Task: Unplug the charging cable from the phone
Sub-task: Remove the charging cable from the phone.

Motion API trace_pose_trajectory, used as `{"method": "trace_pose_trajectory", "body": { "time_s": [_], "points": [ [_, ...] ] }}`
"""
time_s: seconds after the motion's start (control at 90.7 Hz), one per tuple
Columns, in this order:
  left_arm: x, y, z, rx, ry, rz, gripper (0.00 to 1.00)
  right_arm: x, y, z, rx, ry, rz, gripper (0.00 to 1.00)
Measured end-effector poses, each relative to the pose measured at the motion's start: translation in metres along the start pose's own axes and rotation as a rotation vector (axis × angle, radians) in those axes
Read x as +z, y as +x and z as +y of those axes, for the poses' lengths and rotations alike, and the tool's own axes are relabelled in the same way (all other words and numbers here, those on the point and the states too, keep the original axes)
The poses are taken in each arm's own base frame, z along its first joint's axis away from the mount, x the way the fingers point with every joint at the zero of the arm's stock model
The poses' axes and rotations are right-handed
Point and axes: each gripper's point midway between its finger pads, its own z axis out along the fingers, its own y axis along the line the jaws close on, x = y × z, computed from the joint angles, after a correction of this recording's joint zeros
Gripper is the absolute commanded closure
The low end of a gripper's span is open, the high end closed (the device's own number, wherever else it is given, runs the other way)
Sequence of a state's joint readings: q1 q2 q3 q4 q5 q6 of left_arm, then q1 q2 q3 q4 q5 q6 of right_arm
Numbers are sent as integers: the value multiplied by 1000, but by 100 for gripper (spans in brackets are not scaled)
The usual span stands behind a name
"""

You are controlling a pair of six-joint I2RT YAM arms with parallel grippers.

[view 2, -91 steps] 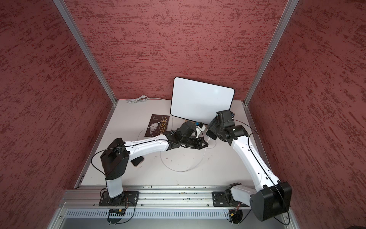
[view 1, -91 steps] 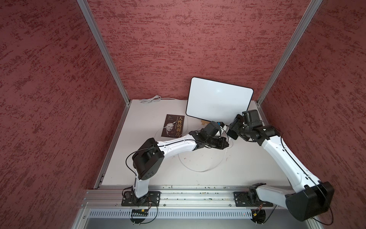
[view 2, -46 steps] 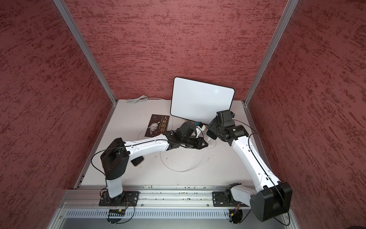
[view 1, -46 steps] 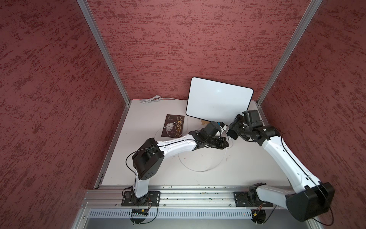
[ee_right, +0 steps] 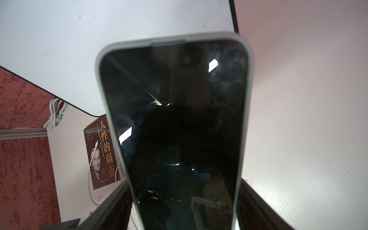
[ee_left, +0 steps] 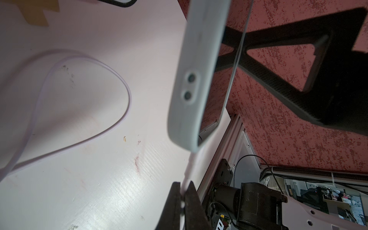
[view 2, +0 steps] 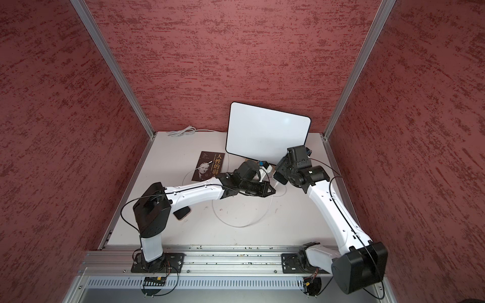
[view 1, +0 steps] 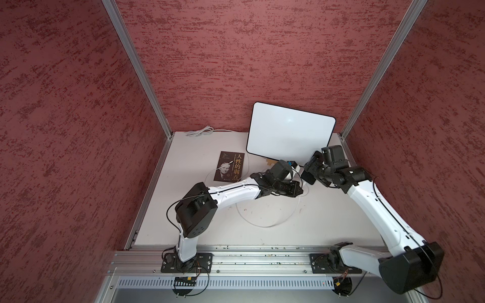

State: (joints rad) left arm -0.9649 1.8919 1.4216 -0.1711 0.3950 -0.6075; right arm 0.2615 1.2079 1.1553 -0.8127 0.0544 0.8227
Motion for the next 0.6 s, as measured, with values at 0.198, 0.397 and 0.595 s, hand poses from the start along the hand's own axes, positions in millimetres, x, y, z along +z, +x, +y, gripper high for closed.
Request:
{"method": "trace_pose_trajectory", "body": {
  "time_s": [0.198,0.397,0.595],
  "points": [
    [0,0,0,3,0,0,100,0,0,0,0,2,-2,66],
    [0,0,0,3,0,0,100,0,-1,0,7,4,-5,67],
    [0,0,0,3,0,-2,100,-1,-2,-1,16,5,-13,68]
  ]
}}
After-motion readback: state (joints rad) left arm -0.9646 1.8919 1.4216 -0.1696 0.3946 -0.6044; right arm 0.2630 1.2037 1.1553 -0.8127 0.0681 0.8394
